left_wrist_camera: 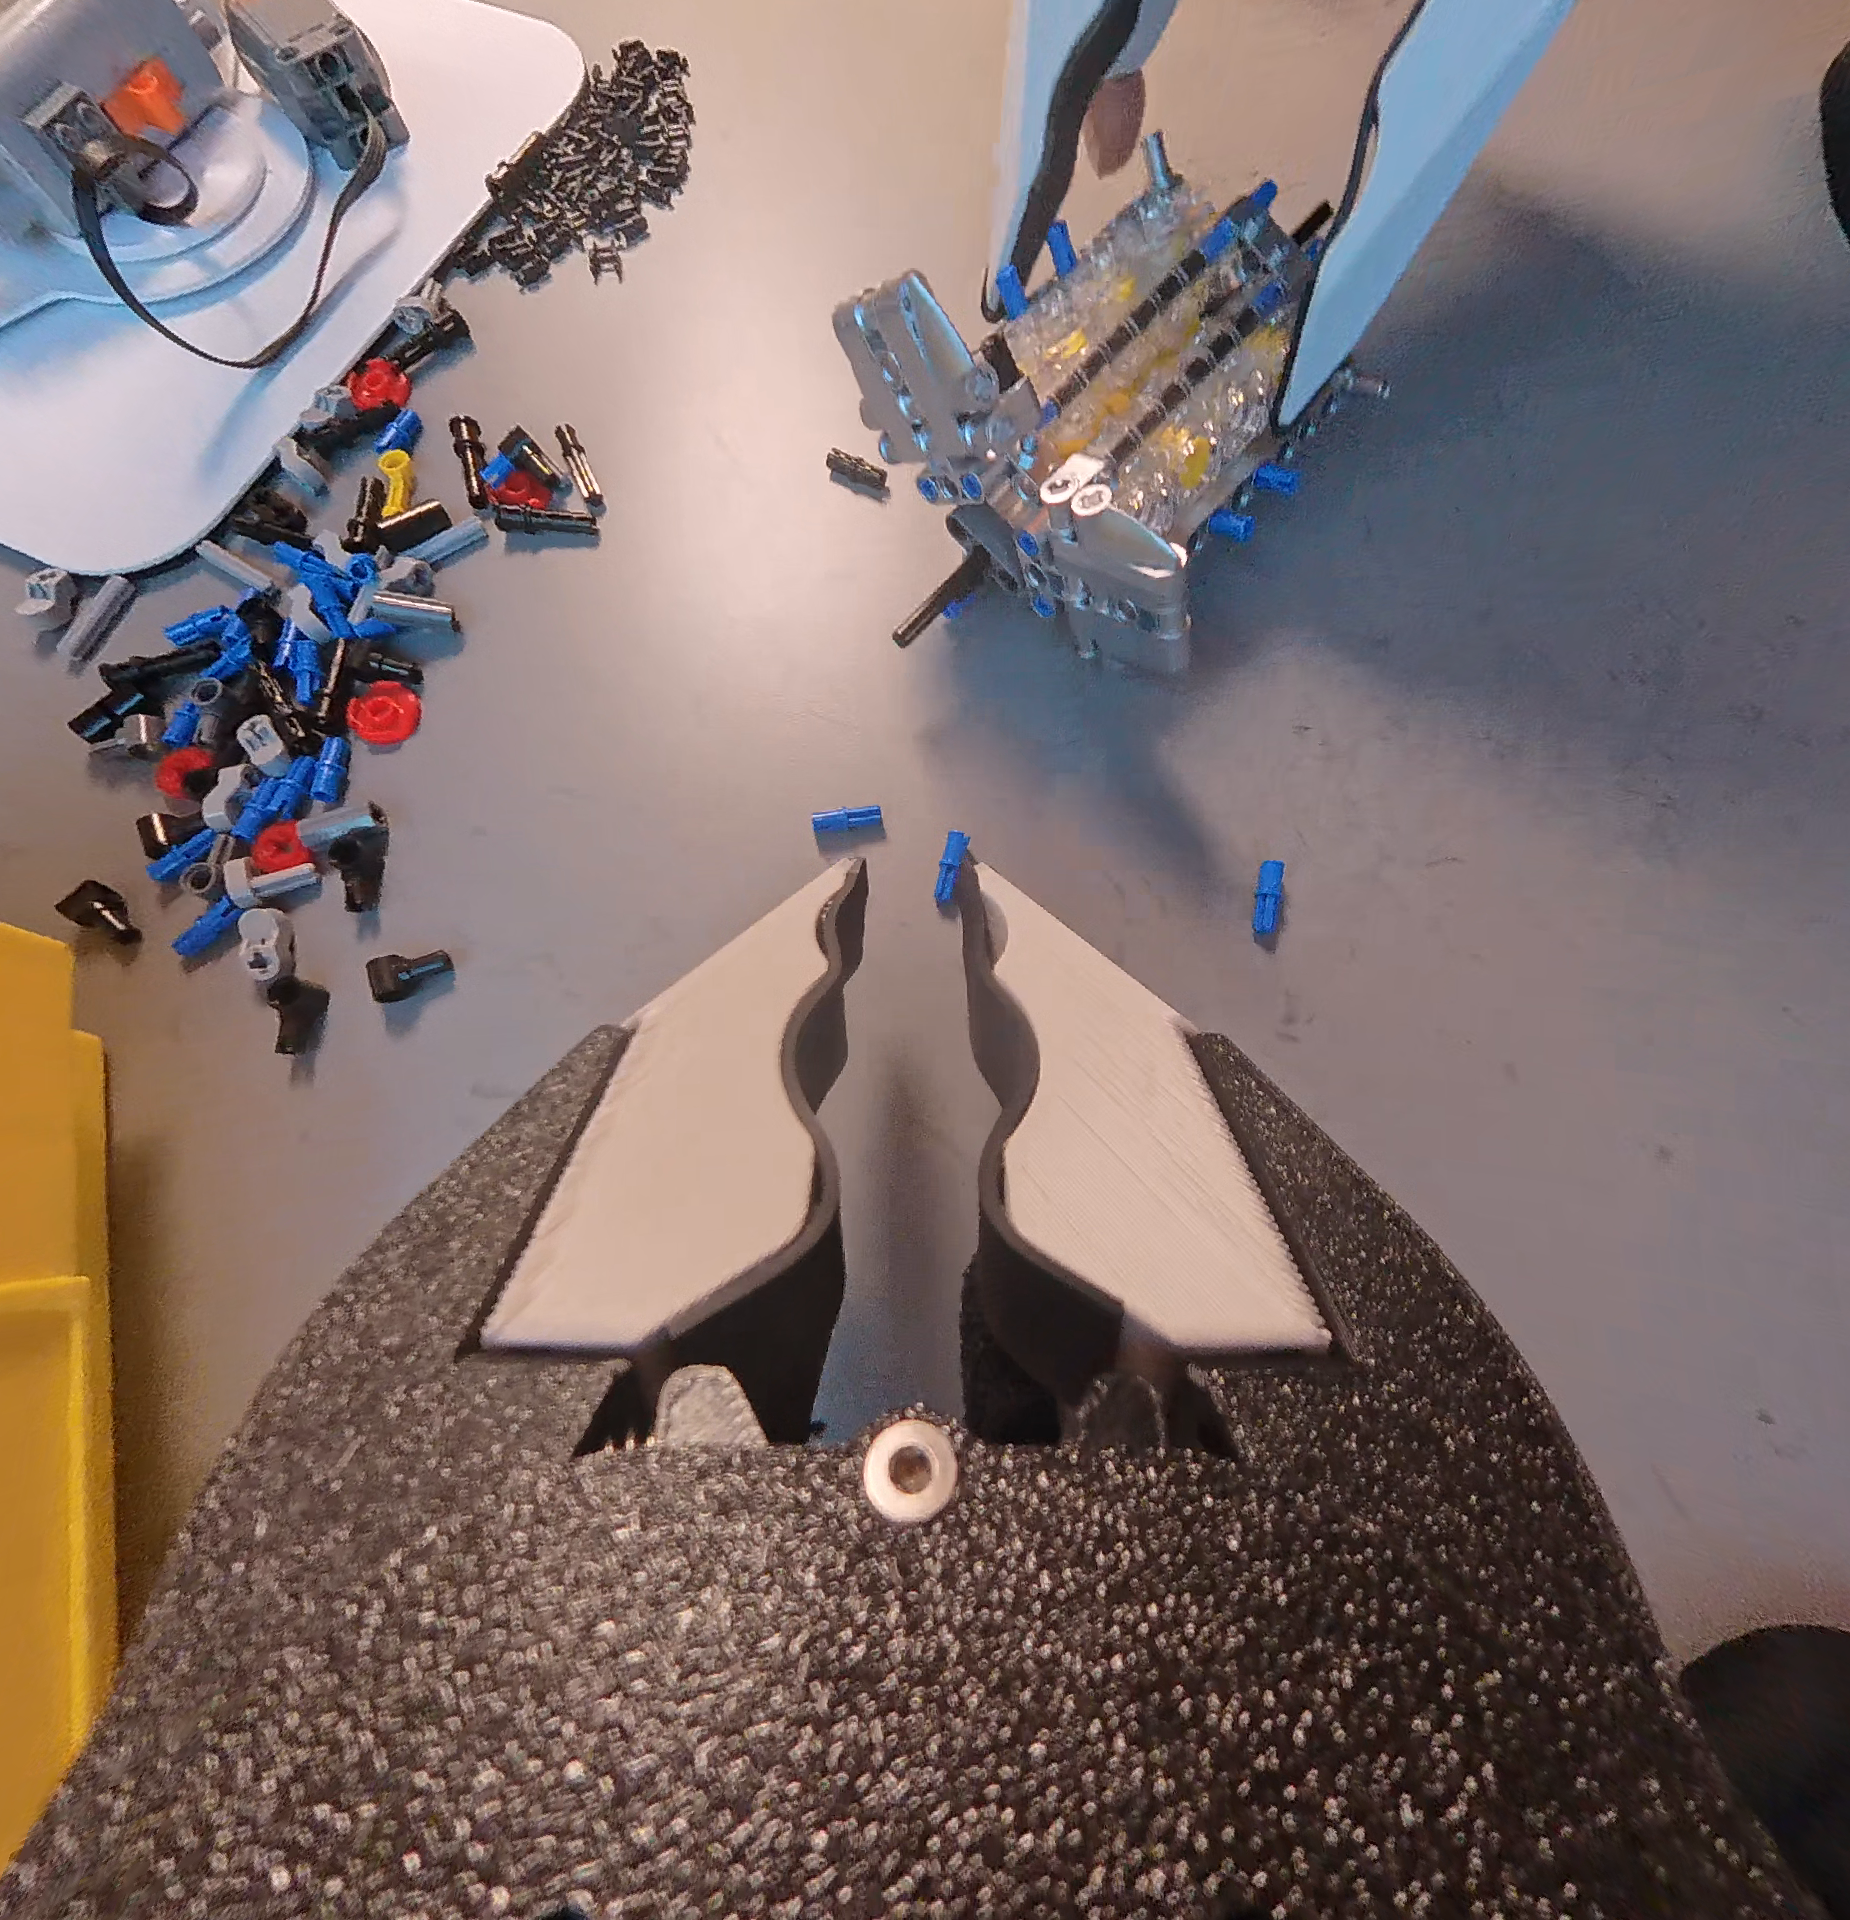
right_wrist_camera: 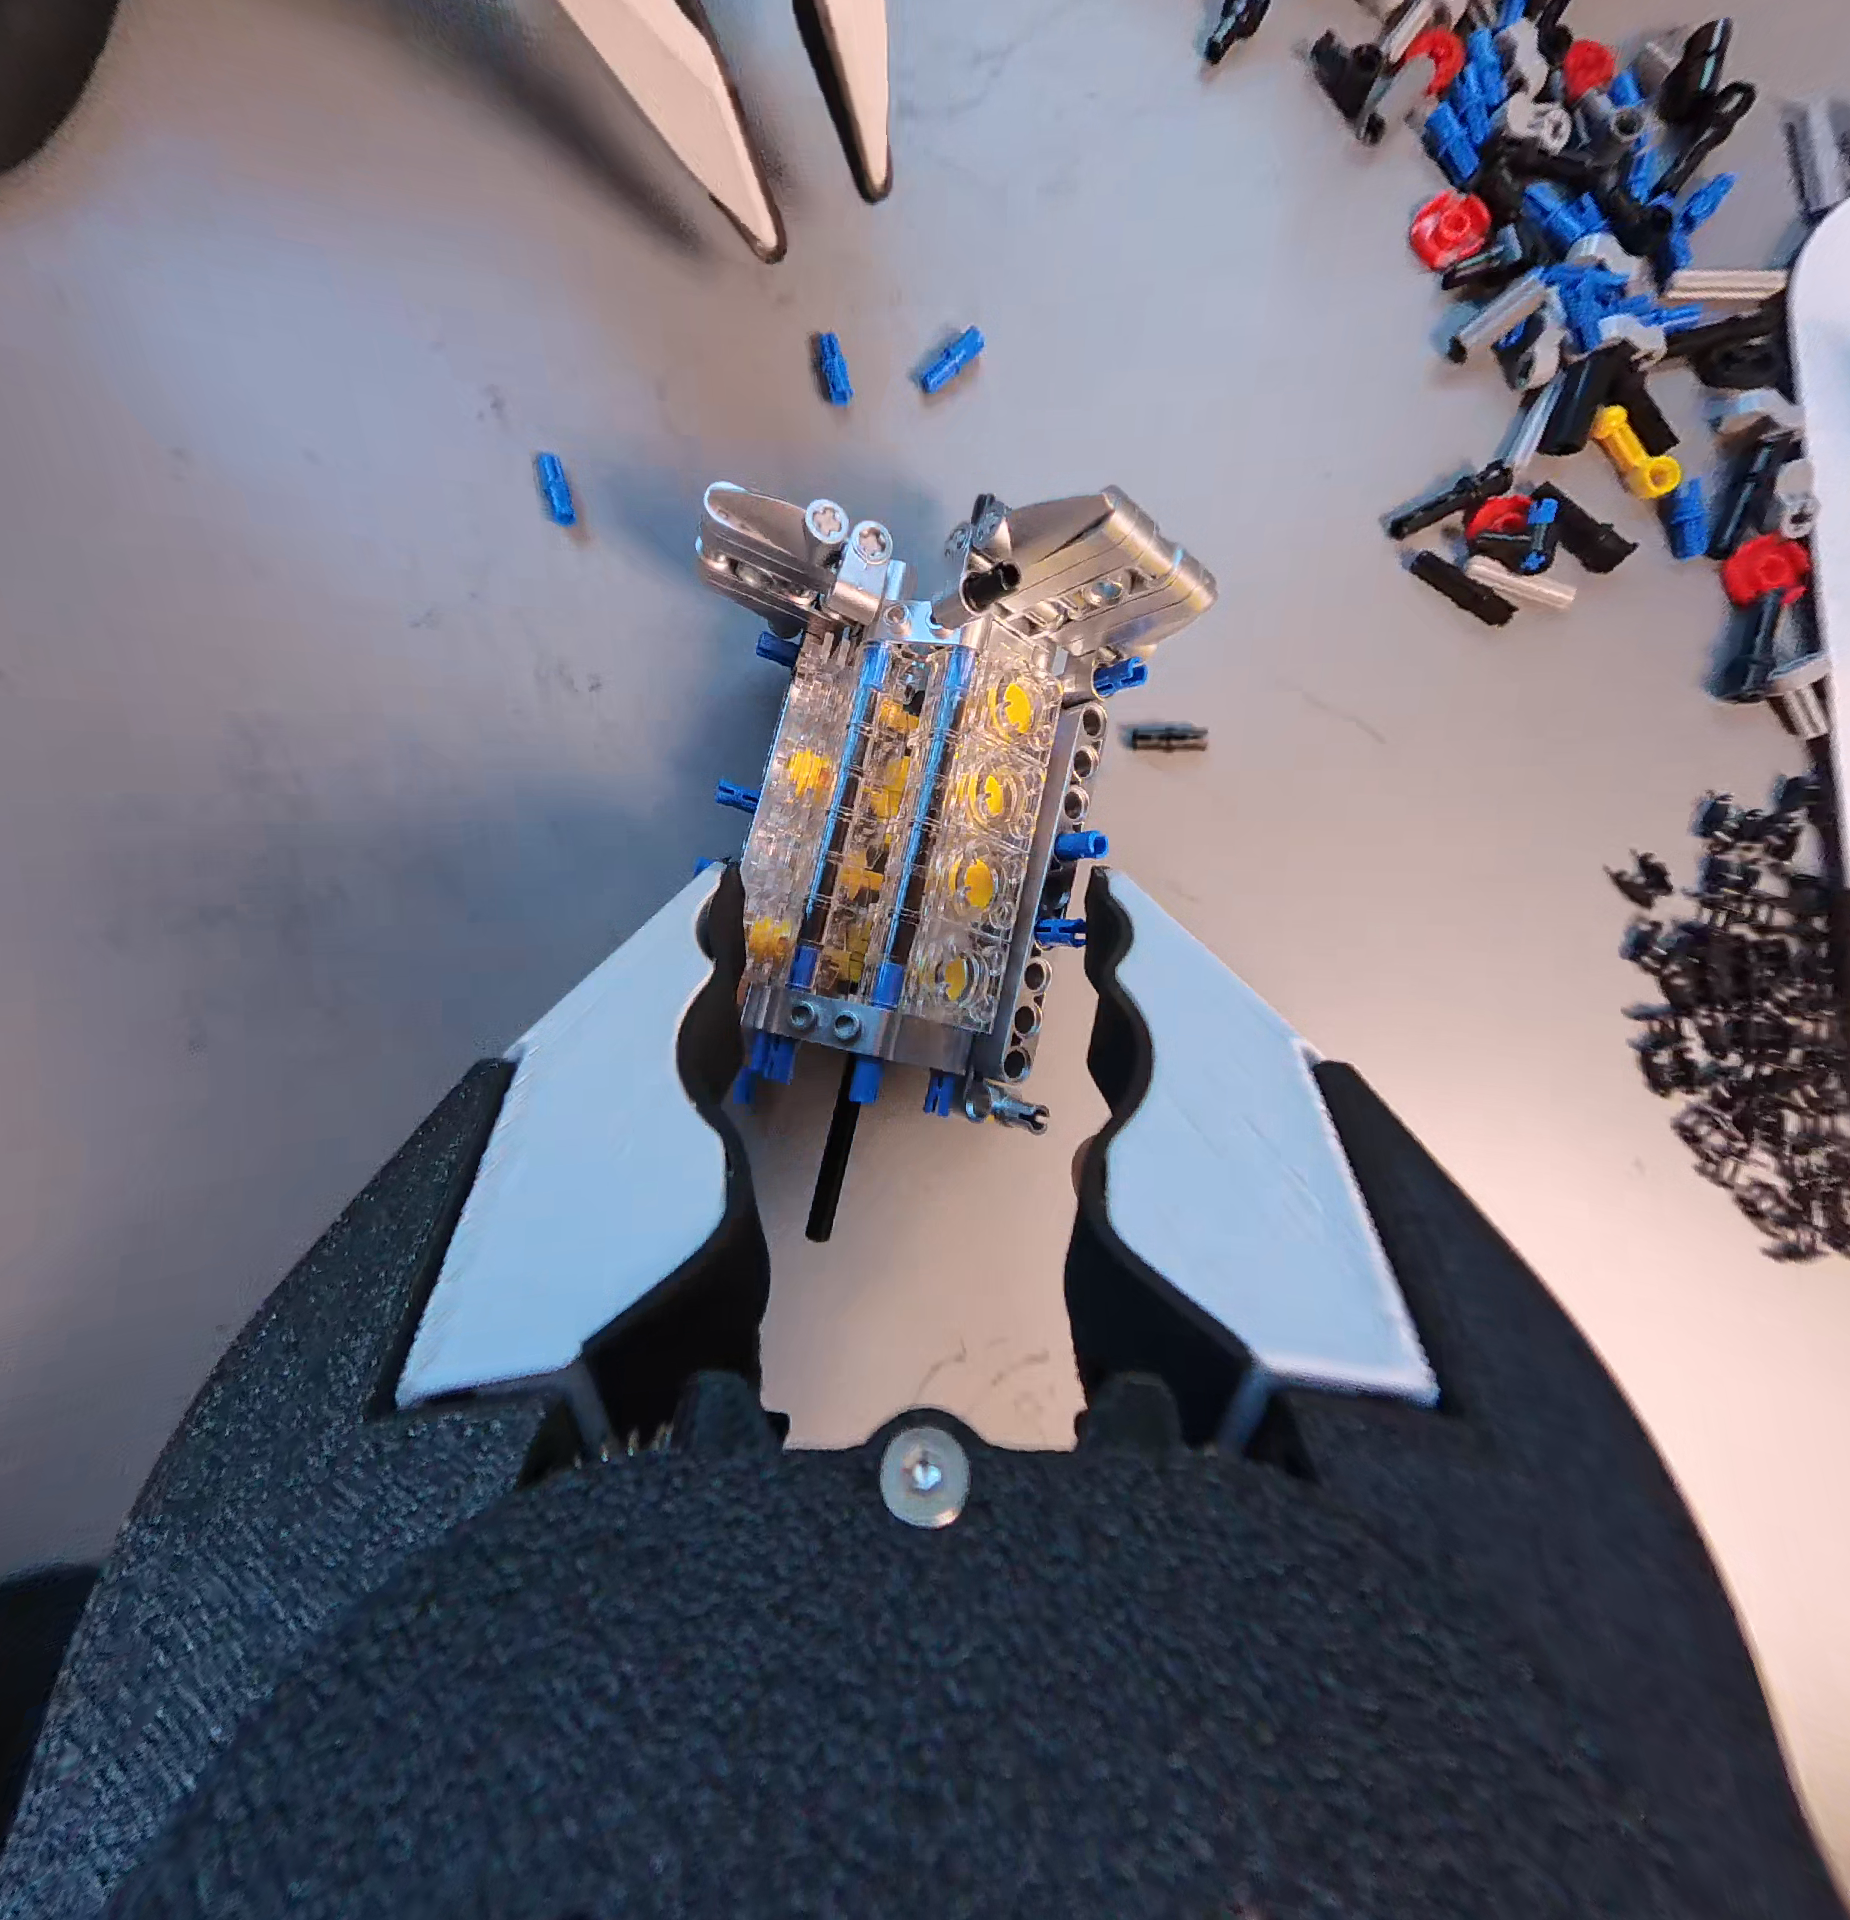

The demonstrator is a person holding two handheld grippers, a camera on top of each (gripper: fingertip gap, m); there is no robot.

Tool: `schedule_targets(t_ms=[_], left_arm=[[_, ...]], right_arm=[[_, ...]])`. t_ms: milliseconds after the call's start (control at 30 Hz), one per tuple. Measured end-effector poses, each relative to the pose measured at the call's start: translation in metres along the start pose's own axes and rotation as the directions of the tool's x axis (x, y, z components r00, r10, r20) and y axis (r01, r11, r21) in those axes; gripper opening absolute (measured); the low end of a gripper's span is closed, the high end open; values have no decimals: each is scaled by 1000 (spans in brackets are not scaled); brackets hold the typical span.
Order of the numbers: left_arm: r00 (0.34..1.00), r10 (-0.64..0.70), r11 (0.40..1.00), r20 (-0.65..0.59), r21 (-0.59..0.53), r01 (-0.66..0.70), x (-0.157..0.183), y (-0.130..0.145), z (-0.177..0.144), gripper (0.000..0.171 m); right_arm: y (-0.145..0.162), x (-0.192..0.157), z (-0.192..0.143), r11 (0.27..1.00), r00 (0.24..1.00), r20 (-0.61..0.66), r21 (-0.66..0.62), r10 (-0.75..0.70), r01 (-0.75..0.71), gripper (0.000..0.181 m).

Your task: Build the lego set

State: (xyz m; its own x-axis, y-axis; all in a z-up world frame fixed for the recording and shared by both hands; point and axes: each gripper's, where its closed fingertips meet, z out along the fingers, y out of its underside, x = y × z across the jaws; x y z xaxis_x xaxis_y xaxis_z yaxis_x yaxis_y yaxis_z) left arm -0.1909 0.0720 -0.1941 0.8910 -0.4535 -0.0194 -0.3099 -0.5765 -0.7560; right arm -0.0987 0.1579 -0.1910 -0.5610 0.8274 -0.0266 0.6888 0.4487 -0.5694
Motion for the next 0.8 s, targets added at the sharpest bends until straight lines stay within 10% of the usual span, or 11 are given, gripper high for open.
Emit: schedule_targets(t_ms=[500, 800], left_arm=[[999, 40, 998, 12, -49, -39, 2, 9, 19, 16], [999, 52, 997, -11, -56, -53, 8, 9, 23, 4]], right_arm=[[63, 40, -27, 954, 995, 70, -286, -71, 88, 68], [14, 8, -57, 998, 997, -64, 40, -46, 49, 65]])
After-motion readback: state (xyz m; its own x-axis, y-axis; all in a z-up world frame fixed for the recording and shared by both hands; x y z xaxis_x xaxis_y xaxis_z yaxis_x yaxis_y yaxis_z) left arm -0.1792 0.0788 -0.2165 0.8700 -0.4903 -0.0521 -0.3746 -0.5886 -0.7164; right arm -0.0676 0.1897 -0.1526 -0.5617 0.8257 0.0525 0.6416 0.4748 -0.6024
